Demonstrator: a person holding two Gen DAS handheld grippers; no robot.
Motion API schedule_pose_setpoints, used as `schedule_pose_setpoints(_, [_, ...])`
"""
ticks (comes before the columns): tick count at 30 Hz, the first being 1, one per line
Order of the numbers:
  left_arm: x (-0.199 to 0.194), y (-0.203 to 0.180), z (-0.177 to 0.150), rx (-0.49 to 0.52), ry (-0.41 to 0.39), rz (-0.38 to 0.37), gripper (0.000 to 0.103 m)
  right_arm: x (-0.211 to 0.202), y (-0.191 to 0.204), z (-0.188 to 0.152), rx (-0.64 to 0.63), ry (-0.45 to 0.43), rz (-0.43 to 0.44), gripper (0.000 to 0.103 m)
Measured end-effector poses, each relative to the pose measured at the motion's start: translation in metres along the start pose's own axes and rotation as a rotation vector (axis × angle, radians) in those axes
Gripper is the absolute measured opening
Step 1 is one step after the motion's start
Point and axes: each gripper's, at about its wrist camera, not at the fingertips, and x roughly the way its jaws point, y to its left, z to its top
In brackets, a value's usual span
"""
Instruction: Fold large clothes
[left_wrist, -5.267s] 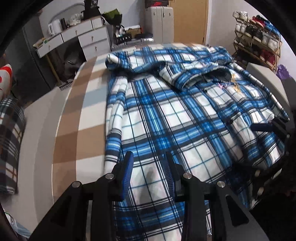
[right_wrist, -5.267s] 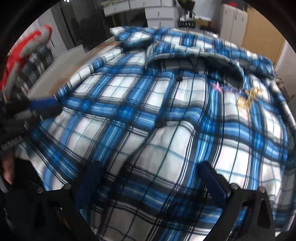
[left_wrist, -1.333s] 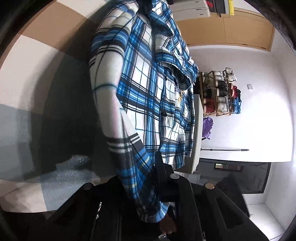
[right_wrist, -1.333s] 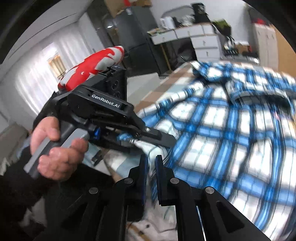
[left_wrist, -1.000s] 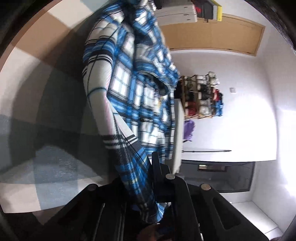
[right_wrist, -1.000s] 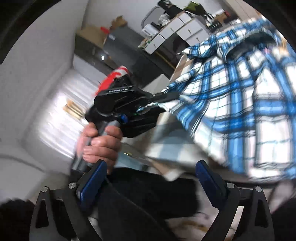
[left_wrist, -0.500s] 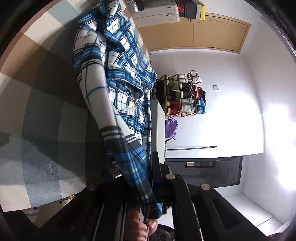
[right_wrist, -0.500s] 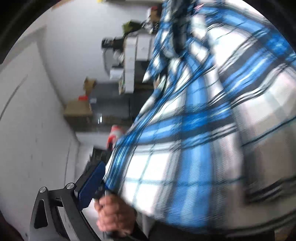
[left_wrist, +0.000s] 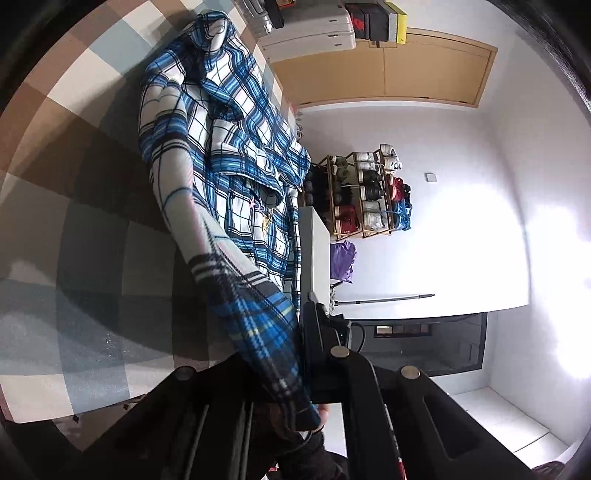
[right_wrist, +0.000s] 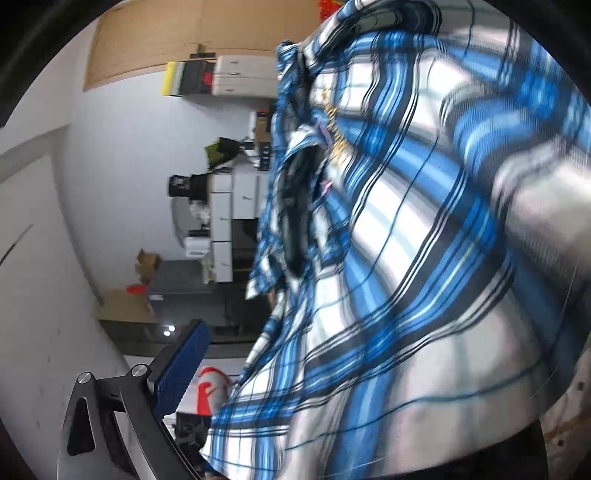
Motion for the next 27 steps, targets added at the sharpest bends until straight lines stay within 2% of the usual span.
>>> schedule_pose_setpoints(5, [-0.004, 0.003, -0.001, -0.009, -0.008, 0.002, 0.001, -0.022, 0.011, 0.028, -0.156, -0.046, -0.256, 0.100])
schedule_pose_setpoints(9, [-0.002, 0.008, -0.001, -0.023, 0.002, 0.012, 0.001, -0.044, 0.011, 0.051, -0.238, -0.103, -0.417, 0.100])
schedule_pose_setpoints(12, [-0.002, 0.010, -0.003, -0.024, 0.004, 0.012, 0.001, -0.064, 0.002, 0.070, -0.250, -0.121, -0.479, 0.100])
schedule_pose_setpoints(16, [-0.003, 0.012, -0.003, -0.030, 0.000, 0.020, 0.001, -0.076, -0.005, 0.086, -0.267, -0.147, -0.516, 0.099])
schedule_pose_setpoints(19, [-0.003, 0.014, -0.003, -0.035, -0.002, 0.034, 0.001, -0.074, -0.004, 0.094, -0.321, -0.142, -0.540, 0.086])
schedule_pose_setpoints(21, [-0.004, 0.015, -0.003, -0.042, 0.001, 0.040, 0.001, -0.068, -0.003, 0.095, -0.363, -0.132, -0.564, 0.054])
schedule_pose_setpoints(22, [-0.004, 0.016, -0.004, -0.044, -0.002, 0.044, 0.001, -0.069, -0.003, 0.098, -0.379, -0.127, -0.572, 0.047])
schedule_pose_setpoints(24, [-0.005, 0.018, -0.005, -0.046, -0.005, 0.056, 0.001, -0.067, -0.006, 0.099, -0.412, -0.114, -0.597, 0.019])
schedule_pose_setpoints(27, [-0.006, 0.018, -0.007, -0.048, -0.022, 0.084, 0.001, -0.074, -0.007, 0.099, -0.463, -0.129, -0.612, 0.006])
